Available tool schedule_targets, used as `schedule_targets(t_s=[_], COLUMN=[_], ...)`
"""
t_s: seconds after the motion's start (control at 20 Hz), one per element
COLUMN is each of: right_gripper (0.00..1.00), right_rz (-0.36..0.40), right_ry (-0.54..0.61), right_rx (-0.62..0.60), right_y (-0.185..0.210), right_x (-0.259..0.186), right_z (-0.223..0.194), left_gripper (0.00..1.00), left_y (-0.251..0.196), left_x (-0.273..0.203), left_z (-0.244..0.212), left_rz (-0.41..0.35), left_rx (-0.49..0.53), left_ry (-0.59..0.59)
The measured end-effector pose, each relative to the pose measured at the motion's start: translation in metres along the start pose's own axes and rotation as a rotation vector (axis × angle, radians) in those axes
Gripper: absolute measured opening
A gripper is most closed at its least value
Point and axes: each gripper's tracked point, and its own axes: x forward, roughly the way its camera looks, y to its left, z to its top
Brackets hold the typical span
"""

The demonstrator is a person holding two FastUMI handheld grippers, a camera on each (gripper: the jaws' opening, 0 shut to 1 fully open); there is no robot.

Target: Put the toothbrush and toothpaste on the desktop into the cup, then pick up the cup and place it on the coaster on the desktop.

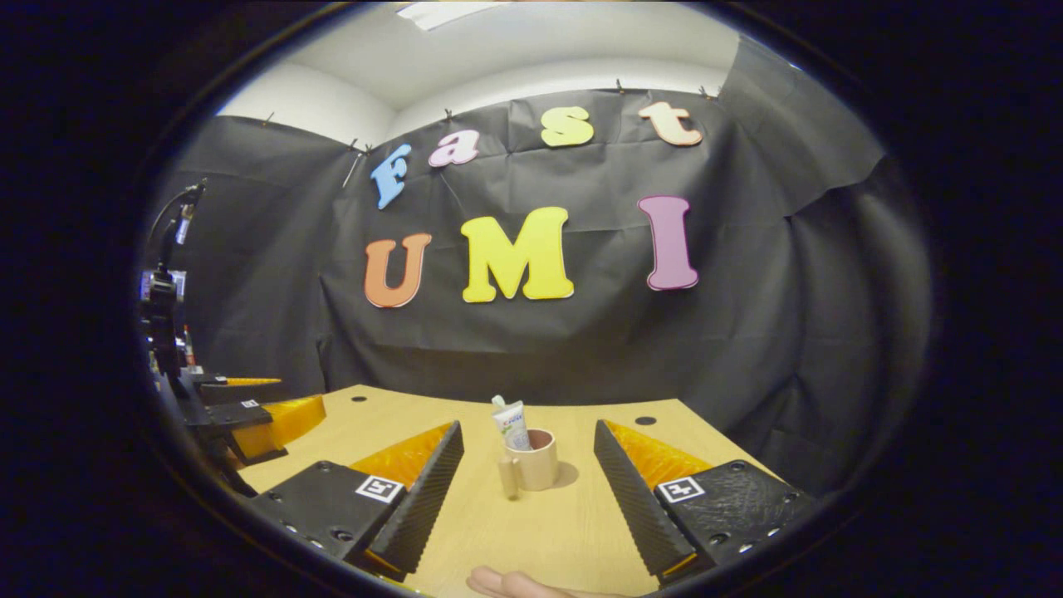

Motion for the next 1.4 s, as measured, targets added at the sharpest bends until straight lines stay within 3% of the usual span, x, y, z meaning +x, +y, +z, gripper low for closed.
schedule_targets(t_s=[0.3, 1.4], right_gripper=[0.95, 0.97], right_rz=[-0.007, 0.003], right_ry=[-0.005, 0.019], right_rx=[-0.001, -0.031], right_y=[-0.004, 0.001], right_x=[0.000, 0.003], right_z=[0.003, -0.005], left_gripper=[0.98, 0.98], left_y=[-0.003, -0.020], left_x=[0.003, 0.002], left_z=[-0.015, -0.026], left_rz=[-0.025, -0.044], left_rx=[-0.065, -0.019], left_ry=[0.047, 0.053])
